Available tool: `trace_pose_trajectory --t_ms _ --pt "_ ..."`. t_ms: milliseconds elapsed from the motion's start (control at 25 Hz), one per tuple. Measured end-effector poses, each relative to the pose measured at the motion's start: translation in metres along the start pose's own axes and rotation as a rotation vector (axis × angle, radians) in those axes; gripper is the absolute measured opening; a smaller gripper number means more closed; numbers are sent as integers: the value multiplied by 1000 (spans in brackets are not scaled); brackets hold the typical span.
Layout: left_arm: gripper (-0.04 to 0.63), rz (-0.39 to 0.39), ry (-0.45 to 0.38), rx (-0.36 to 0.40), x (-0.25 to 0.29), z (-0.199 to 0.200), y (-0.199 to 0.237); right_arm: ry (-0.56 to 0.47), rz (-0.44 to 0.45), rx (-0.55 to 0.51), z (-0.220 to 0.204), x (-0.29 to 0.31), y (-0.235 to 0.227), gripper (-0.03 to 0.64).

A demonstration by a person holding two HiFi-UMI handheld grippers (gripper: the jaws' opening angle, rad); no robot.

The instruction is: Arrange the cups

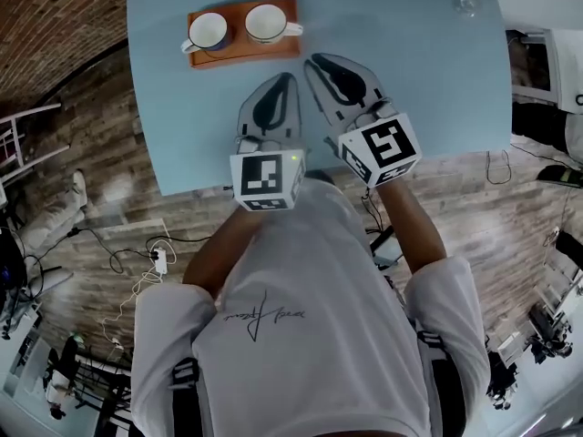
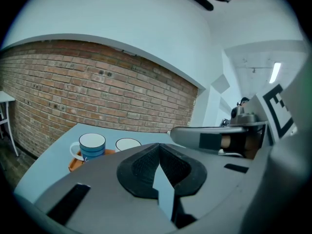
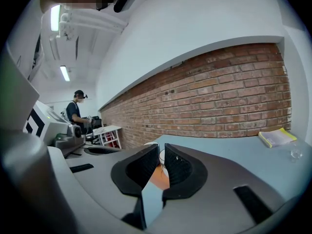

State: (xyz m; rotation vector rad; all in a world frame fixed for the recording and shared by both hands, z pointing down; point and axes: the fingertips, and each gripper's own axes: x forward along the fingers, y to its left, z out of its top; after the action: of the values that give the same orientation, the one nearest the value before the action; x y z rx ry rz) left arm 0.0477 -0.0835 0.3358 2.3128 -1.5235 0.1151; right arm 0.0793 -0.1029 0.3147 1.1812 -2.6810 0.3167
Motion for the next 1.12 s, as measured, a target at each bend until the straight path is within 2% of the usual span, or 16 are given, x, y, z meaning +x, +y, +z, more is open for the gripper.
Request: trace_pose_trajectory --t_ms 240,440,600,720,960,1120 --pt "9 47 -8 -31 11 -4 5 -1 73 -23 -6 9 -8 23" --pt "9 32 18 -38 20 -17 -1 1 175 -73 -16 20 -11 26" --pt "9 20 35 -18 21 -24 -4 10 235 -135 -25 31 -14 75" --pt "9 12 31 1 25 -24 -5 19 259 -153 -29 38 -24 91" --pt "9 0 63 -9 31 -29 -1 76 311 -156 -48 54 -33 124" --pt "9 2 76 -15 33 -33 3 94 312 -152 -61 64 -40 135"
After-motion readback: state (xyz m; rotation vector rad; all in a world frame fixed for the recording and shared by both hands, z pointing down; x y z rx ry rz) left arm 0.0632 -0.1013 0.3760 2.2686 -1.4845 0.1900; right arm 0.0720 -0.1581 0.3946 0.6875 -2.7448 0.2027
